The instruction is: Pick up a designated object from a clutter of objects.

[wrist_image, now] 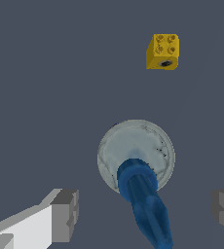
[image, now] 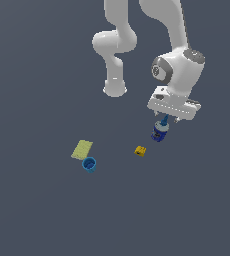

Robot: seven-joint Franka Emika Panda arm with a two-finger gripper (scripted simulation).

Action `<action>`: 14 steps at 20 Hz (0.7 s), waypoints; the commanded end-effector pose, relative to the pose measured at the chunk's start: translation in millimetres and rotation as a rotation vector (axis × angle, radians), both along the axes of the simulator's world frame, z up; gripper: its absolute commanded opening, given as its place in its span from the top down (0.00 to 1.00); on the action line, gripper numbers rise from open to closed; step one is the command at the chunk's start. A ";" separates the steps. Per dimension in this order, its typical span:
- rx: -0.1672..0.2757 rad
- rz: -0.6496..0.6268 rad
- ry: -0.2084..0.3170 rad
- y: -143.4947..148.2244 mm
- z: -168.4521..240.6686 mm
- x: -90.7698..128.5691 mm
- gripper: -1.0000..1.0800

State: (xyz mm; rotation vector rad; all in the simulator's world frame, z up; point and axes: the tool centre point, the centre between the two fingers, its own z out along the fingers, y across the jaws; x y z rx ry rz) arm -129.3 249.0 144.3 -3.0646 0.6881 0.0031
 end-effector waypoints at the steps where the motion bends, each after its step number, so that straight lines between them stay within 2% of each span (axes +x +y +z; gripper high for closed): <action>1: 0.000 0.000 -0.001 0.2 -2.6 0.3 0.04; 2: 0.000 0.000 -0.001 0.2 -2.6 0.3 1.00; 14: 0.001 0.000 -0.002 -0.1 -1.5 0.3 1.00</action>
